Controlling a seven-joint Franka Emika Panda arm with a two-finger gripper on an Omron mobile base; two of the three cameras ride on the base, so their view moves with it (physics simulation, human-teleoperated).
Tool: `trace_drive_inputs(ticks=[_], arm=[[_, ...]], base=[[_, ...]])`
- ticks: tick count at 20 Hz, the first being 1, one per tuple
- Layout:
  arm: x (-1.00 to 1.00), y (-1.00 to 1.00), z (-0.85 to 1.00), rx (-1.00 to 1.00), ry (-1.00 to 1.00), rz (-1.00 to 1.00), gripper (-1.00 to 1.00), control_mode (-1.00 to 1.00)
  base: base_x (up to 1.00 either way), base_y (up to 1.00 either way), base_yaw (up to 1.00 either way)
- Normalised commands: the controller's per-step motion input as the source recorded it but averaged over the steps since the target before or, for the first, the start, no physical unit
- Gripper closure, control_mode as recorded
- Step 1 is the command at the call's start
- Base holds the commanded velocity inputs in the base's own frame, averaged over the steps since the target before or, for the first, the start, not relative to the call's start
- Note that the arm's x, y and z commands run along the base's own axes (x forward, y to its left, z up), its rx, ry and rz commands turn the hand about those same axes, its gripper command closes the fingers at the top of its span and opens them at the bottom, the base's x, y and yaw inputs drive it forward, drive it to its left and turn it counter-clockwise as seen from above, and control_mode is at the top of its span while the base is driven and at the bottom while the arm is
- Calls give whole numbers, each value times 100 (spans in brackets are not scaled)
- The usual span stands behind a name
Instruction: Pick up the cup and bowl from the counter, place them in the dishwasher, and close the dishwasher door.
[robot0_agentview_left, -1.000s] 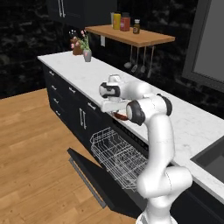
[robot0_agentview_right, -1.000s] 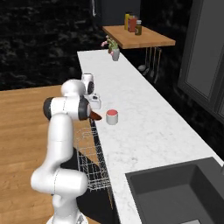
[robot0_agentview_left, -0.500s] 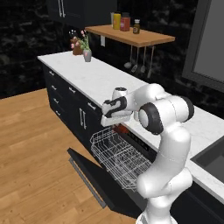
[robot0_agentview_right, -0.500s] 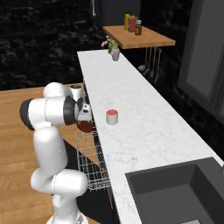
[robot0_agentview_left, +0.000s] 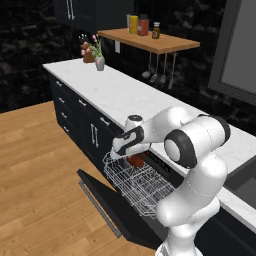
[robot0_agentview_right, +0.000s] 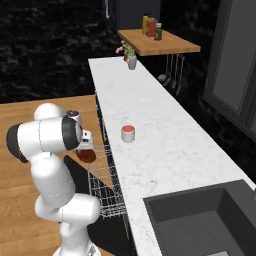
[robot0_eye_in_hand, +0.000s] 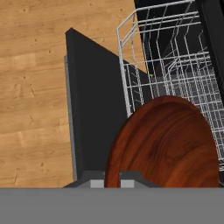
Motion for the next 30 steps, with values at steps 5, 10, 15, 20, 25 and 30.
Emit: trace_drive_inputs(ticks=[5, 10, 15, 20, 25, 30], arm=[[17, 3, -36, -2, 5, 0, 100, -100], [30, 14, -53, -10, 3, 0, 100, -100], [25, 9, -38, -11, 0, 0, 100, -100], [21, 13, -28, -8, 0, -6, 100, -100], [15, 0, -34, -5, -1, -6, 100, -100], [16, -1, -42, -5, 0, -2, 100, -100]], base=[[0, 0, 0], [0, 0, 0], [0, 0, 0], [0, 0, 0], [0, 0, 0], [0, 0, 0]])
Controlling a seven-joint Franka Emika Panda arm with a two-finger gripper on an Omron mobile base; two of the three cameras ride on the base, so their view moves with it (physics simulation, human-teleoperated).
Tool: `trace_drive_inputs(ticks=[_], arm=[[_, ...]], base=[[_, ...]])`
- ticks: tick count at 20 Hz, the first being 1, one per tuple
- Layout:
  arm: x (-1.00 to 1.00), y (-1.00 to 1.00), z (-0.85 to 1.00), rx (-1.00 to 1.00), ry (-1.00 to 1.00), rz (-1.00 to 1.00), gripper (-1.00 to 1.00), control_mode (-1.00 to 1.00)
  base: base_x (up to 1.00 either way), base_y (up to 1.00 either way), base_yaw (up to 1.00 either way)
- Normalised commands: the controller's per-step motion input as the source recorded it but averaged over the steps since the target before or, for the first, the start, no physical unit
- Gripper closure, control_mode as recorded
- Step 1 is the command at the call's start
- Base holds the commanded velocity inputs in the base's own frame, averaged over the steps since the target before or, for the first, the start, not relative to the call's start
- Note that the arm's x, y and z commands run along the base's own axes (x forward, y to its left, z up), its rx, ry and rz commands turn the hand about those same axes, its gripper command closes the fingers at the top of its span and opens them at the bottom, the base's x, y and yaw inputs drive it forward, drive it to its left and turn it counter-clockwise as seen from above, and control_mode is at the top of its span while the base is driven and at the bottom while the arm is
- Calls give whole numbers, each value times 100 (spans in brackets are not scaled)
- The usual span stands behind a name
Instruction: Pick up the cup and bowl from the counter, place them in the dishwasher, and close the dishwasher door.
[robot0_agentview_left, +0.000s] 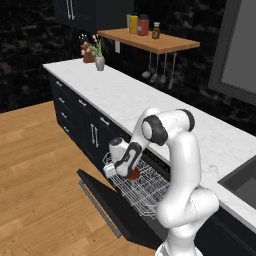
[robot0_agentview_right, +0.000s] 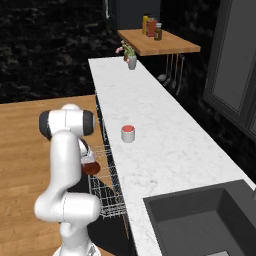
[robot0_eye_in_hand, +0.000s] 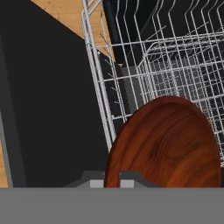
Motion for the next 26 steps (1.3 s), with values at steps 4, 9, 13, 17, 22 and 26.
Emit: trace_drive_inputs(ticks=[4, 9, 13, 17, 22, 26], arm=[[24, -9, -19, 0, 0, 0, 100, -100], [14, -20, 0, 0, 0, 0, 100, -100], [26, -21, -19, 0, 0, 0, 100, -100], [34, 0, -51, -7, 0, 0, 100, -100], [29, 0, -39, -5, 0, 0, 100, -100], [1, 15, -48, -4, 0, 1, 100, -100]], base=[[0, 0, 0], [0, 0, 0], [0, 0, 0], [0, 0, 0], [0, 0, 0], [0, 0, 0]])
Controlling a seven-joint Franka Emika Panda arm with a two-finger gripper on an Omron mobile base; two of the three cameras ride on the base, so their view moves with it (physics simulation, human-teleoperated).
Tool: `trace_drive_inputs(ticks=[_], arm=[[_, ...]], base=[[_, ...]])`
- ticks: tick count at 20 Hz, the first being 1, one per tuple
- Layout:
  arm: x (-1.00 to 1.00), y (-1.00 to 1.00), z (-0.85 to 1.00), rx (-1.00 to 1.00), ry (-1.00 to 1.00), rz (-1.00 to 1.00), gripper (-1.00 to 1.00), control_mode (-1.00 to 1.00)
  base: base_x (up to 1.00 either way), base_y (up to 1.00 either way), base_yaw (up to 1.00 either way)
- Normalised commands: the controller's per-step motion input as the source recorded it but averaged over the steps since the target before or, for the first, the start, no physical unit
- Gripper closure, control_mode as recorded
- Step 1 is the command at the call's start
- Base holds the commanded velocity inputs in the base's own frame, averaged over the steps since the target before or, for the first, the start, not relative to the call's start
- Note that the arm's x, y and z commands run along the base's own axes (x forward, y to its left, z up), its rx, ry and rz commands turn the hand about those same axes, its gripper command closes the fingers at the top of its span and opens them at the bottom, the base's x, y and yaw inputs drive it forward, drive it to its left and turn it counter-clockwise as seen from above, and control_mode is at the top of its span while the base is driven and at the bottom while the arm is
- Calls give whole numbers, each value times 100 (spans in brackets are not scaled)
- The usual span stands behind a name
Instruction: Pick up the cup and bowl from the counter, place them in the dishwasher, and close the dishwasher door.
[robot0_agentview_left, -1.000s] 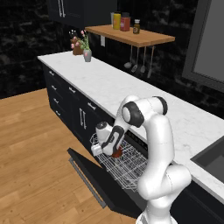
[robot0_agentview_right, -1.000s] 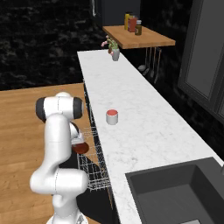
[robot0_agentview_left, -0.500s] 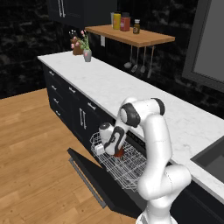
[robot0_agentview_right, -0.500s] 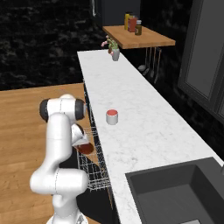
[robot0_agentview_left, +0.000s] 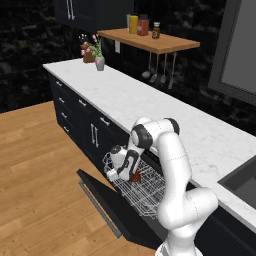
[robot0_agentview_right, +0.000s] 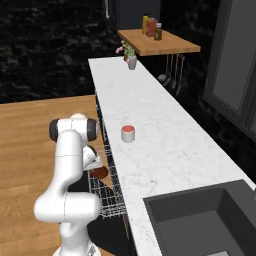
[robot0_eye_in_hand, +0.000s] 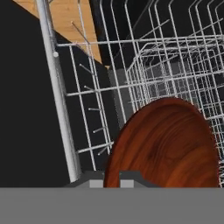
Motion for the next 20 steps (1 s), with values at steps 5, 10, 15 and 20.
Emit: trace_drive_inputs(ticks=[5, 10, 15, 20], arm=[[0, 37, -49, 0, 4, 4, 100, -100], [0, 31, -36, 0, 6, 3, 100, -100], [-2, 36, -18, 0, 3, 1, -100, -100], [-7, 7, 6, 0, -1, 0, -100, -100]], base=[[0, 0, 0], [0, 0, 0], [0, 0, 0], [0, 0, 0]])
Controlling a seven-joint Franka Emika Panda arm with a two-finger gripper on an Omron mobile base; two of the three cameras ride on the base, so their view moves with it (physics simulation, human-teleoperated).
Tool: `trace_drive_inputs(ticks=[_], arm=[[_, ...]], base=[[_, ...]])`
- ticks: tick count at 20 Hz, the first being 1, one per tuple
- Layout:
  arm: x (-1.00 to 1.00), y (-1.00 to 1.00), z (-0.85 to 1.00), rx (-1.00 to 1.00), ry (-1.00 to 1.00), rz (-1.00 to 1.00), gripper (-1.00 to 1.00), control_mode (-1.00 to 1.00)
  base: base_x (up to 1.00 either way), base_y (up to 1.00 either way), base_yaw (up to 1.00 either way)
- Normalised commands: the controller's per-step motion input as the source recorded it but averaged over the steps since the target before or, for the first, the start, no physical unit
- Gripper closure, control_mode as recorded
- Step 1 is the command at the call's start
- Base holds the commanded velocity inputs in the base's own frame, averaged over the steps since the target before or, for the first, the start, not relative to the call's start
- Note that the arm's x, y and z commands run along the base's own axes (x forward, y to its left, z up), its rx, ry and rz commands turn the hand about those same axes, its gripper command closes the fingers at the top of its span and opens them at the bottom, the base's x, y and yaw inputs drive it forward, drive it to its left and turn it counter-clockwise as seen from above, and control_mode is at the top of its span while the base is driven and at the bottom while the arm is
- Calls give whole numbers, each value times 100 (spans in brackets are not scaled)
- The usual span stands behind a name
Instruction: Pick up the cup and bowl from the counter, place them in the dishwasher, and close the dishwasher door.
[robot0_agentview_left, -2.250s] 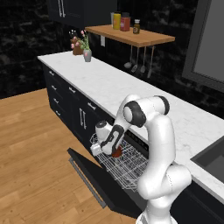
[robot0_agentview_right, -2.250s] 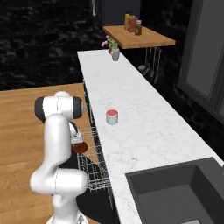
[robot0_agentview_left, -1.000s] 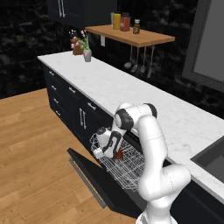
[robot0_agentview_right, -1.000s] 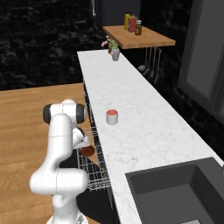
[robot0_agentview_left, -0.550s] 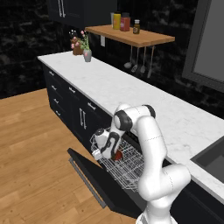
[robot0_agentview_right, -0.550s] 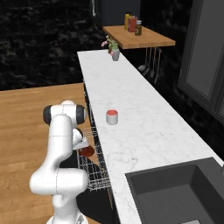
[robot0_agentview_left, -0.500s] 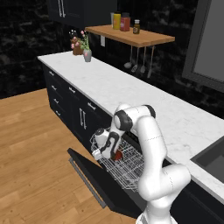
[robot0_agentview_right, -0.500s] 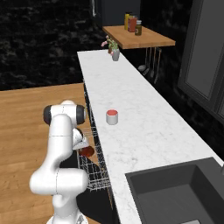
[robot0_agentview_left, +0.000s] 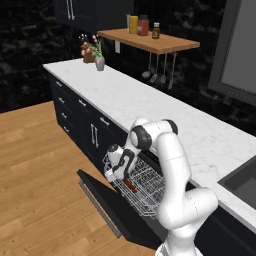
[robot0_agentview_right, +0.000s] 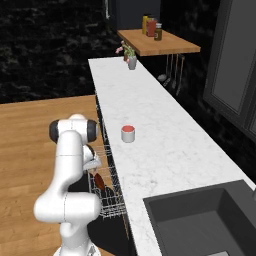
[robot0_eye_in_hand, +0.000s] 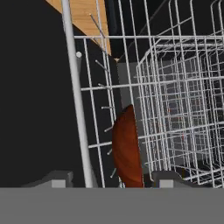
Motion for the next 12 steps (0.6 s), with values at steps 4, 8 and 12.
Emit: trace_drive_inputs(ticks=[4, 8, 12], arm=[[-10, 0, 50, 0, -6, 0, -100, -100], [-34, 0, 92, 0, -11, 0, -100, -100], [-61, 21, 100, 0, -14, 1, -100, -100]], base=[[0, 0, 0], [0, 0, 0], [0, 0, 0]])
